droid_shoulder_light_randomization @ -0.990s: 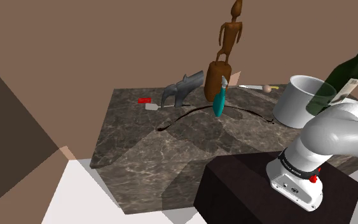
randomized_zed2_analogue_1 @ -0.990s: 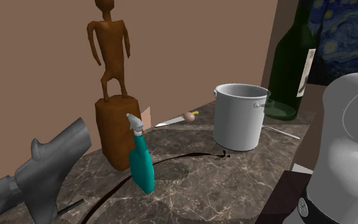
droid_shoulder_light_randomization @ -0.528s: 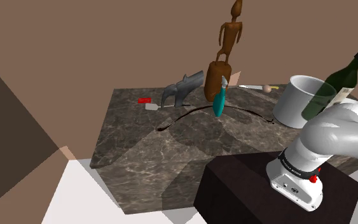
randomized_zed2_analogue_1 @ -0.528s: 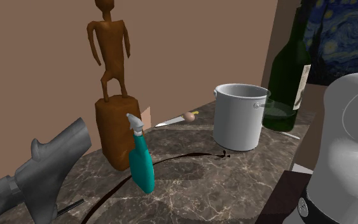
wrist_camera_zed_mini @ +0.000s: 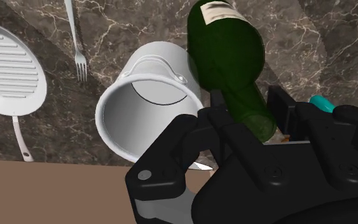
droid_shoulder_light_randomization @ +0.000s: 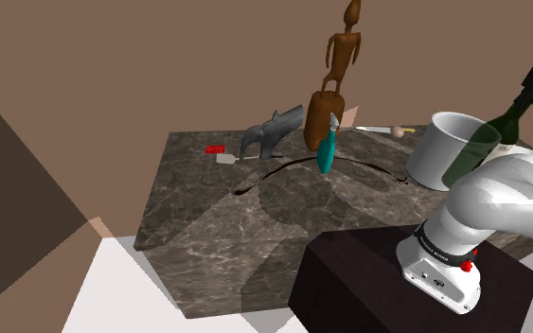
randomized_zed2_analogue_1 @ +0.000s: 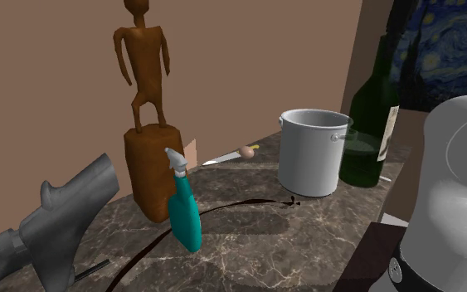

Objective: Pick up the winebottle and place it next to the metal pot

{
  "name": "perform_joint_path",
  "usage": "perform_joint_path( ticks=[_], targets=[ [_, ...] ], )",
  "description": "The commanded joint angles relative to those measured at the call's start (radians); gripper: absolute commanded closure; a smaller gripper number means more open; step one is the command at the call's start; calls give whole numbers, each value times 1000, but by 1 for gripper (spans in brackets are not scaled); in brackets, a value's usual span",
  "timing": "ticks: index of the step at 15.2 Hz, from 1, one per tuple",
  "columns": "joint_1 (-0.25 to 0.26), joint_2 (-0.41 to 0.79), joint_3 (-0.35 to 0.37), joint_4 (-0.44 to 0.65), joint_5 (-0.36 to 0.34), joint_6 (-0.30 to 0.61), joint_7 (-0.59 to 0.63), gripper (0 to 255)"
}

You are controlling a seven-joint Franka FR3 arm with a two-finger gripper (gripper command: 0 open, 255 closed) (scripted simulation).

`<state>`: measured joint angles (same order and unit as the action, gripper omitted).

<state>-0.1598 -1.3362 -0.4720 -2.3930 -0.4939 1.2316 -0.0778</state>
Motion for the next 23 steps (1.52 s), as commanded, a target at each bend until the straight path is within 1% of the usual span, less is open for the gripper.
perform_joint_path(
  ticks=[1, 13, 23],
  targets=[
    [-5, -17, -11, -32, -10, 15, 2, 255],
    [-50, -125, -85, -215, -84, 91, 6, 255],
    [-100, -204, -172, -354, -167, 151, 2, 255]
  ],
)
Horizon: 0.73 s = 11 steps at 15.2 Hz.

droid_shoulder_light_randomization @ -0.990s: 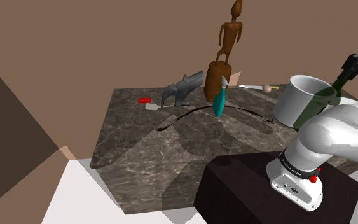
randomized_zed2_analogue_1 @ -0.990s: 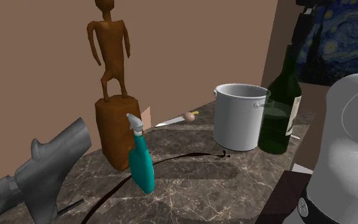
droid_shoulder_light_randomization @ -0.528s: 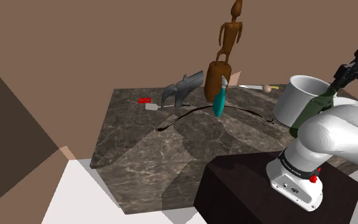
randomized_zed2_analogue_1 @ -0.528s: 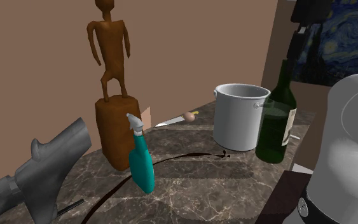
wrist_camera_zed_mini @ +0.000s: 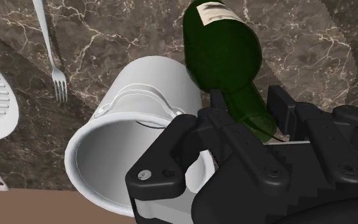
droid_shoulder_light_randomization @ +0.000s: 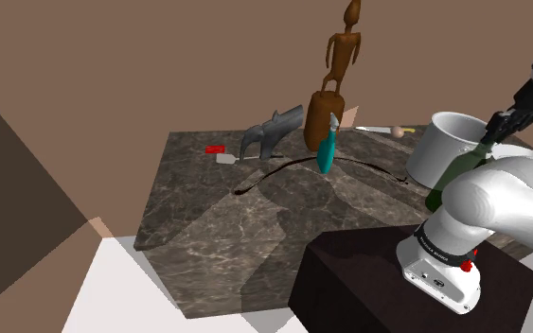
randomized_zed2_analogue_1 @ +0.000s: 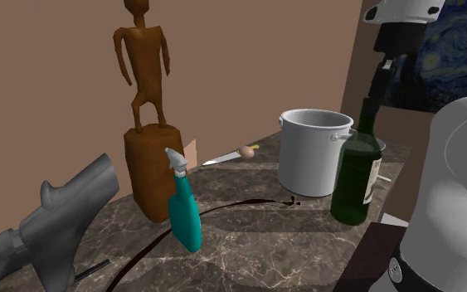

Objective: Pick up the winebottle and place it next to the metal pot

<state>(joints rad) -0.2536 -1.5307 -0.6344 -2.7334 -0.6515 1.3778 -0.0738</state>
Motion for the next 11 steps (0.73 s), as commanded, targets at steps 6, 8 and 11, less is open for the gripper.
perform_joint_path(
  ticks=[6, 8, 11],
  targets=[
    [-19, -23, -30, -40, -28, 17, -3, 255],
    [-19, -23, -30, -40, -28, 17, -3, 255],
    [-19, -22, -30, -40, -29, 17, -4, 0]
  ],
)
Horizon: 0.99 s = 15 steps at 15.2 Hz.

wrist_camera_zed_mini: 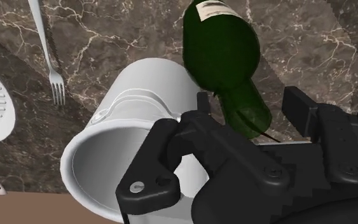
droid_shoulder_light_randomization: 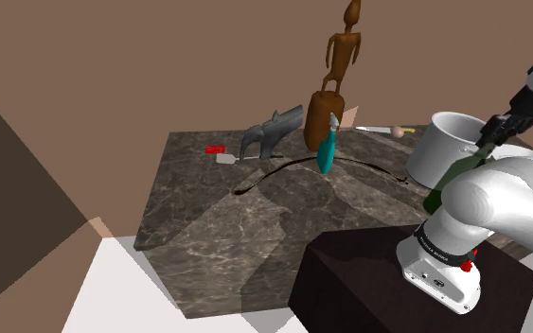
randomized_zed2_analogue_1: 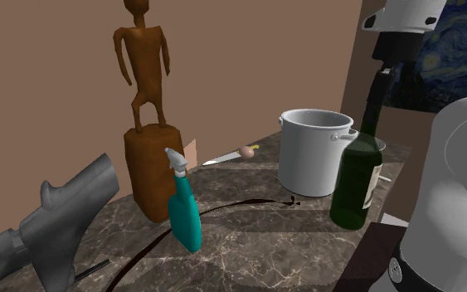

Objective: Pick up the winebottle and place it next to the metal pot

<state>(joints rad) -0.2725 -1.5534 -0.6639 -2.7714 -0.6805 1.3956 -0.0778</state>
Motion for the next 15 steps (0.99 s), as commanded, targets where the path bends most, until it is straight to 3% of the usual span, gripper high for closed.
perform_joint_path(
  ticks=[1, 5, 9, 15],
  targets=[
    [0, 1, -2, -1, -1, 0, 0, 0],
    [0, 0, 0, -2, 1, -1, 0, 0],
    [42, 59, 90, 125, 84, -68, -1, 0],
    [42, 59, 90, 125, 84, -68, -1, 0]
  ],
)
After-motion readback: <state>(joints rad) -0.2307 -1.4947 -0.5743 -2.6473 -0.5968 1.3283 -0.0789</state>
